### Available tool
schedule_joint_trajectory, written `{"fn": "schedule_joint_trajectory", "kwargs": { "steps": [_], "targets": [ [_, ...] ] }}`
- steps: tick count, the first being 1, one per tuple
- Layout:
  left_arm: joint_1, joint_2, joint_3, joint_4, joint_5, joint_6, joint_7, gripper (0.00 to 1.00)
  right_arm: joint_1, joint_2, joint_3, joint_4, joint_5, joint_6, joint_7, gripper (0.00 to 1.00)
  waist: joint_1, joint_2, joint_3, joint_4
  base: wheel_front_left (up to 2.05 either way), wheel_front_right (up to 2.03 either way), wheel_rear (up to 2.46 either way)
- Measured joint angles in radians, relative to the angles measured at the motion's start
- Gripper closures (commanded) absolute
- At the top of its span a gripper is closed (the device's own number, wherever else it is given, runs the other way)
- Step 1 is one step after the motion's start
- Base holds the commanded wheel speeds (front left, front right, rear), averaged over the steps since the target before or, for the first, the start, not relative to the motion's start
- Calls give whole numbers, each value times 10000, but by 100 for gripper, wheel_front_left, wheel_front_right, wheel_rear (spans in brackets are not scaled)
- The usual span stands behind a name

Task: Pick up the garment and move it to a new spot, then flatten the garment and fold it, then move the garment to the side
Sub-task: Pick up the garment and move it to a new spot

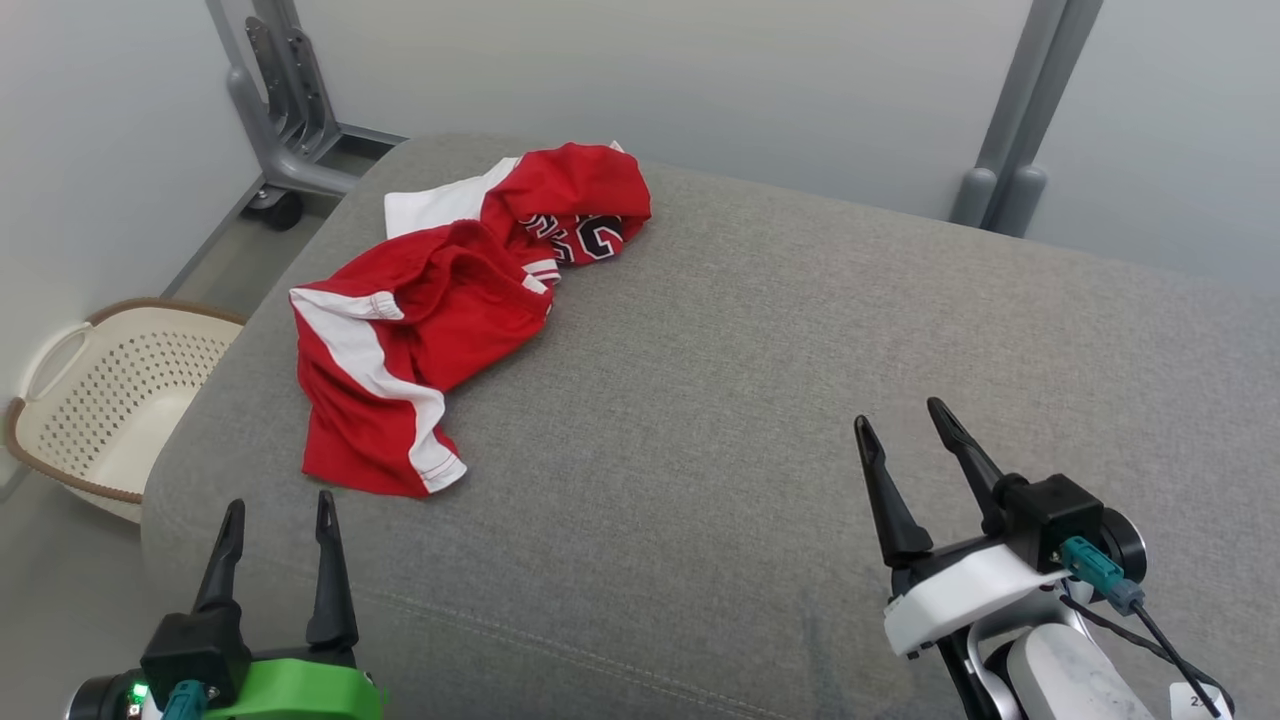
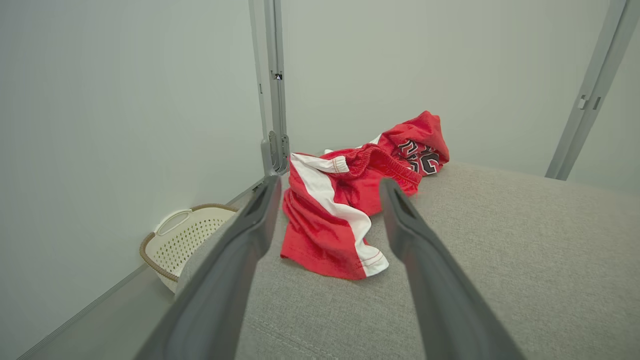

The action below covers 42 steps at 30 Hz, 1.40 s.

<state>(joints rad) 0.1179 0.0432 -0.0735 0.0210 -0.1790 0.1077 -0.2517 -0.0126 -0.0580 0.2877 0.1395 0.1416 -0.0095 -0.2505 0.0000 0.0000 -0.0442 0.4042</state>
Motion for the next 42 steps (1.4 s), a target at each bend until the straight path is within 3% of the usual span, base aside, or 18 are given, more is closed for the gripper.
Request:
{"fn": "schedule_joint_trajectory", "kwargs": {
  "steps": [19,28,37,42],
  "targets": [
    [-120,23,4,196,153,81,0,0,-2,0,-42,174,-6,10,0,0,0,0,78,-497,0,0,0],
    [-1973,345,77,1283,257,65,67,0,-468,-291,-40,111,-255,211,0,0,0,0,478,-767,0,0,0],
    [-3930,412,539,2888,-65,58,1051,0,-1456,-537,182,-61,-529,523,-12,0,0,0,1310,-1272,0,0,0],
    [-4859,546,905,3643,-286,58,1465,0,-2050,-688,176,-274,-727,535,-8,0,0,0,1891,-1619,0,0,0]
  ]
}}
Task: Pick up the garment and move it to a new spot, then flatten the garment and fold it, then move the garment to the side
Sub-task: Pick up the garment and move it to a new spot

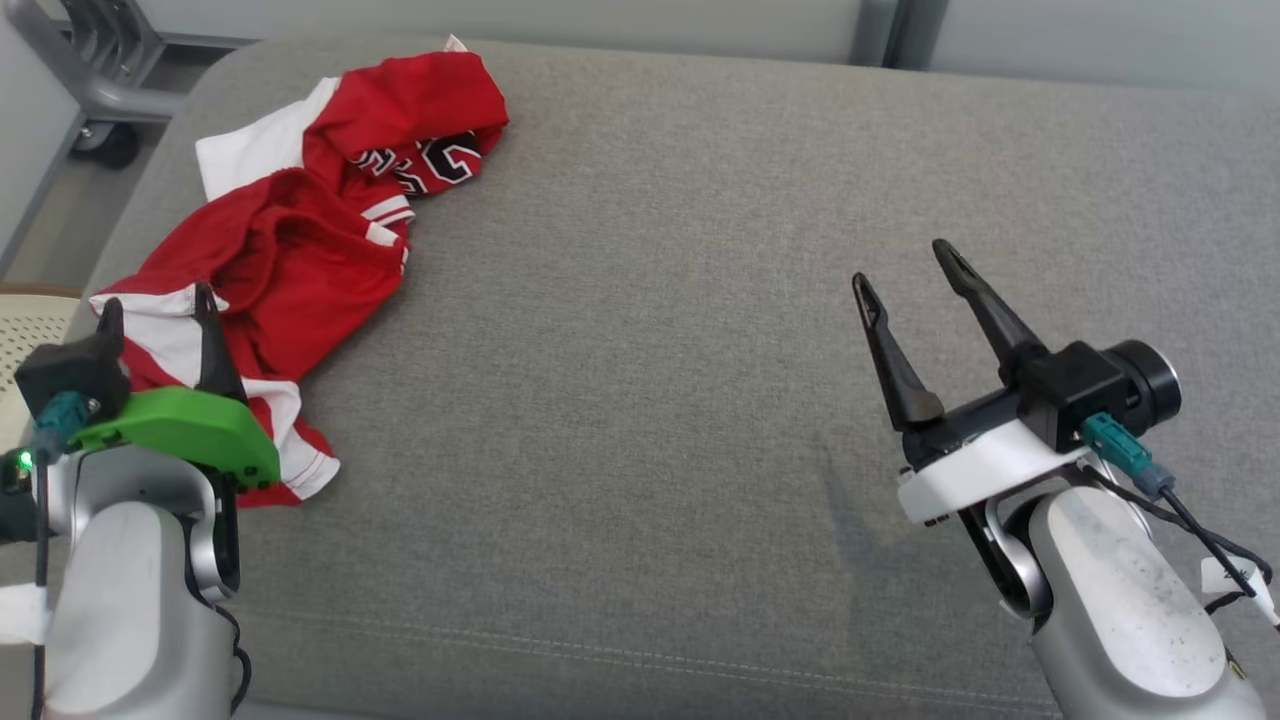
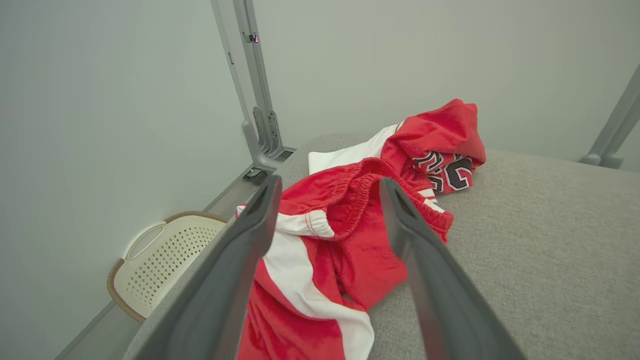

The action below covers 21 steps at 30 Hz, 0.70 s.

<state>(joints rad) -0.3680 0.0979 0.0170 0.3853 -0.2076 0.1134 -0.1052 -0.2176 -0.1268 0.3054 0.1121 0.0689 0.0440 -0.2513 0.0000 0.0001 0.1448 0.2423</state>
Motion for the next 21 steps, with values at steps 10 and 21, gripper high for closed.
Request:
{"fn": "schedule_joint_trajectory", "kwargs": {
  "steps": [10,21],
  "targets": [
    [-1745,180,353,1386,-82,12,704,0,-843,-215,-13,-259,-140,176,56,0,0,0,1294,-676,0,0,0],
    [-3162,464,407,2897,171,19,1304,0,-1380,-424,-48,-378,-242,192,58,0,1,0,2526,-1214,0,0,0]
  ]
}}
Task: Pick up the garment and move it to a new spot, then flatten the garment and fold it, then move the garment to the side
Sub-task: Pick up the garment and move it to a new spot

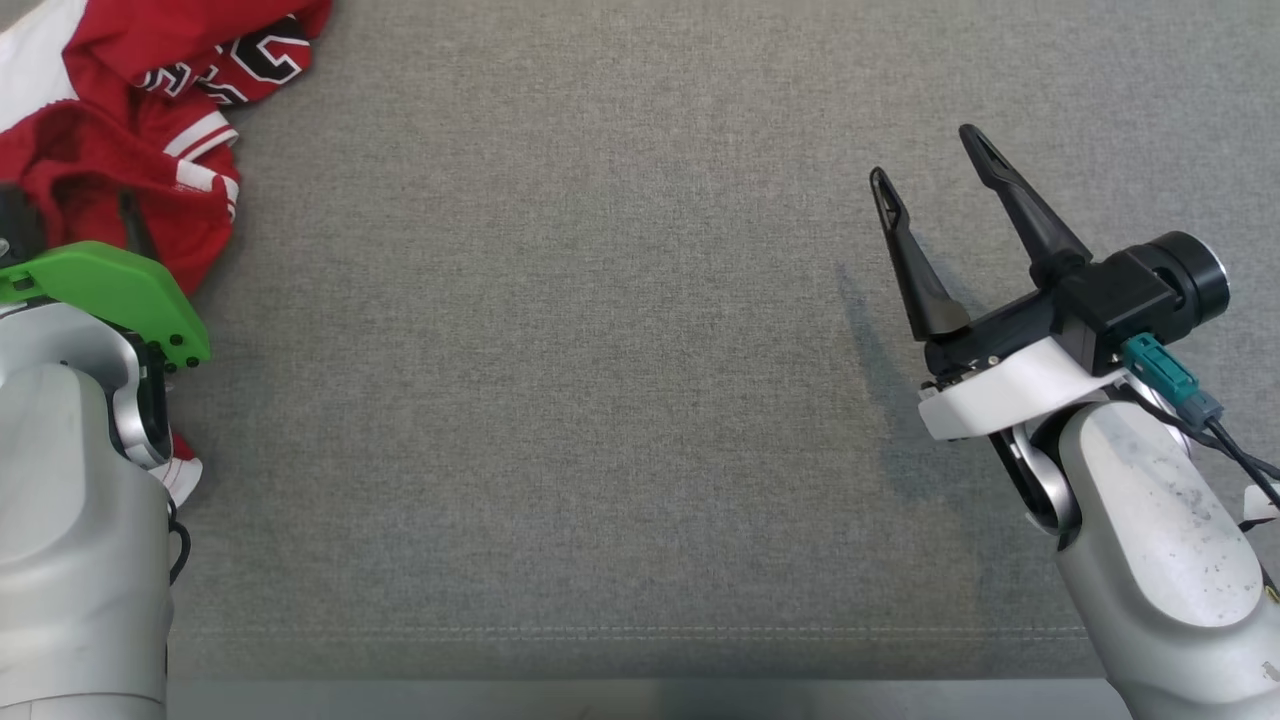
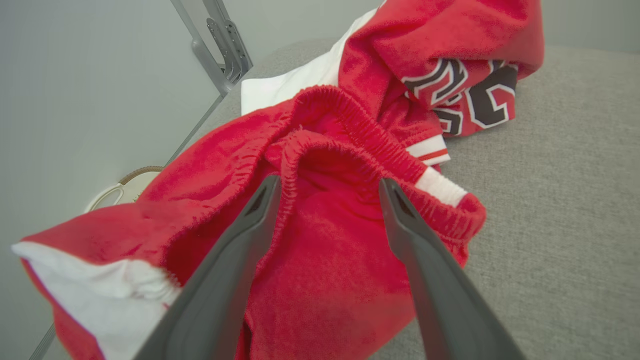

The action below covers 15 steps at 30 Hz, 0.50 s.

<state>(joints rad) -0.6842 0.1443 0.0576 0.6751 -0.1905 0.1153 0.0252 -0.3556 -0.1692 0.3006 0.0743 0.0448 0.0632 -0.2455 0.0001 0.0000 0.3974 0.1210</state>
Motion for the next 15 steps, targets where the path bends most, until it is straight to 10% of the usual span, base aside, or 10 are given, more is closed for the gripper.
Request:
{"fn": "schedule_joint_trajectory", "kwargs": {
  "steps": [15],
  "targets": [
    [-956,-35,274,1797,198,10,535,0,-265,-151,38,38,-19,102,0,0,0,0,606,-171,0,0,0]
  ]
}}
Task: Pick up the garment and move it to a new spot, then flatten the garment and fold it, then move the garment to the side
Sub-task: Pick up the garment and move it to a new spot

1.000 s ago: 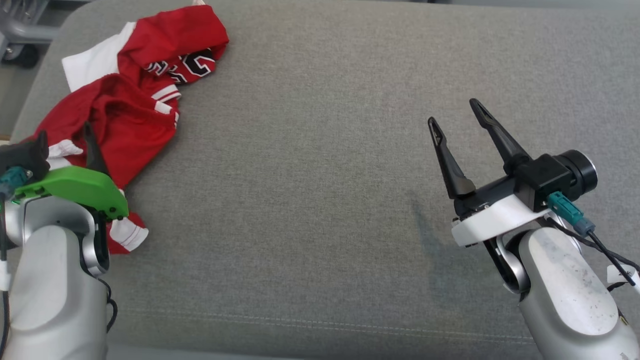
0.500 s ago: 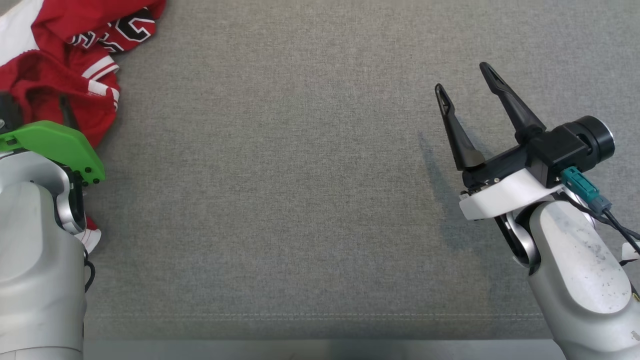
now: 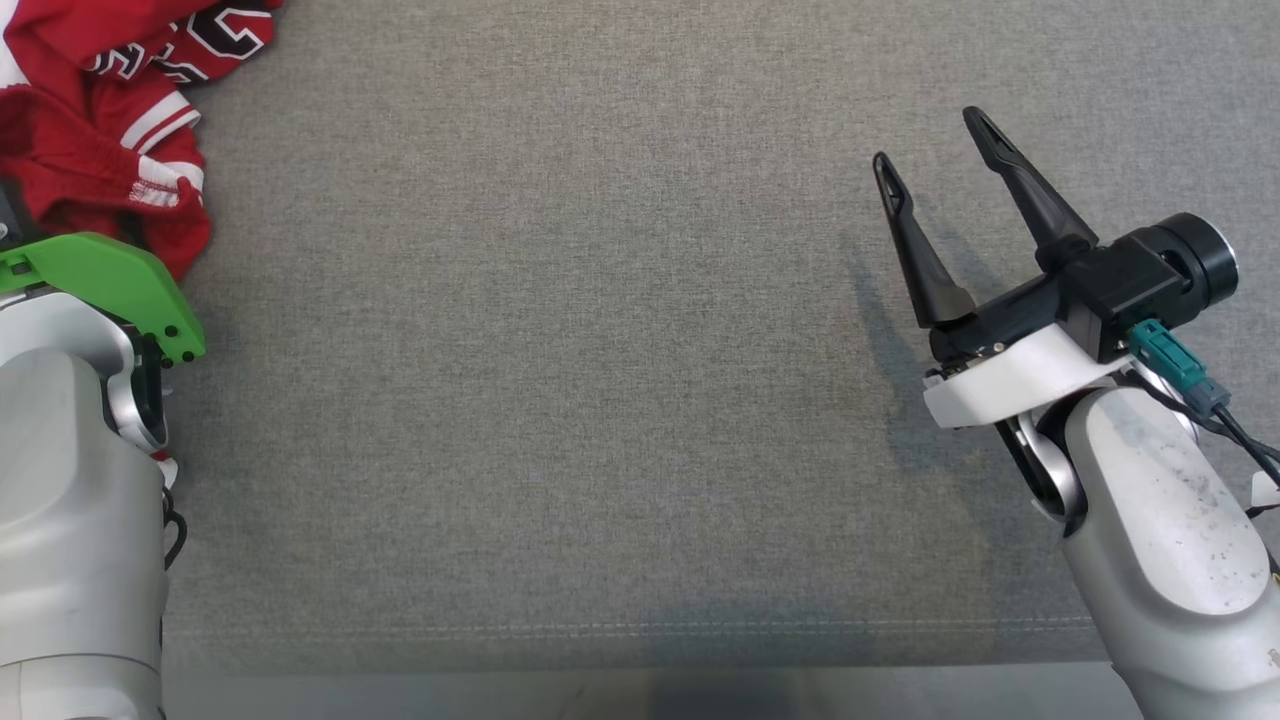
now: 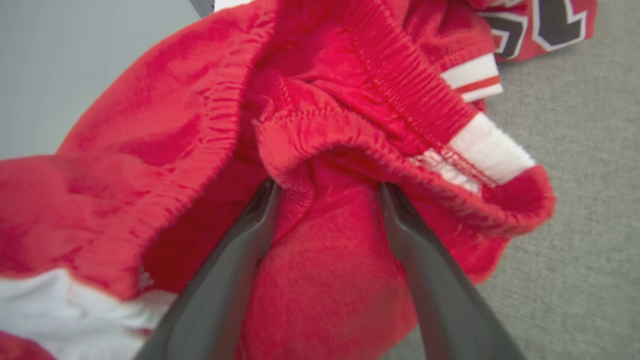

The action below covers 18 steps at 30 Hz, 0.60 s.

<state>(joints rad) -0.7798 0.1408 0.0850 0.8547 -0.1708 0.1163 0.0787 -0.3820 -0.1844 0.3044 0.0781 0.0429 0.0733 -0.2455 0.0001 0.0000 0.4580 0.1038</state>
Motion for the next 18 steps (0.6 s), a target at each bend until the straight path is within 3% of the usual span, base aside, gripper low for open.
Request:
{"fn": "schedule_joint_trajectory", "kwargs": {
  "steps": [6,7,8,18],
  "targets": [
    [-291,25,159,686,280,17,42,0,-13,-42,-4,52,0,0,-2,0,-1,0,65,-76,0,0,0],
    [-324,27,186,756,311,15,42,32,-13,-44,-12,58,0,0,-2,0,-1,0,69,-79,0,0,0],
    [-402,33,190,890,397,15,40,100,-13,-42,-23,86,0,0,-2,0,-1,0,74,-81,0,0,0],
    [-500,-67,44,1313,704,17,-458,100,-5,-27,-222,387,27,-58,-6,0,-1,0,-140,77,0,0,0]
  ]
}}
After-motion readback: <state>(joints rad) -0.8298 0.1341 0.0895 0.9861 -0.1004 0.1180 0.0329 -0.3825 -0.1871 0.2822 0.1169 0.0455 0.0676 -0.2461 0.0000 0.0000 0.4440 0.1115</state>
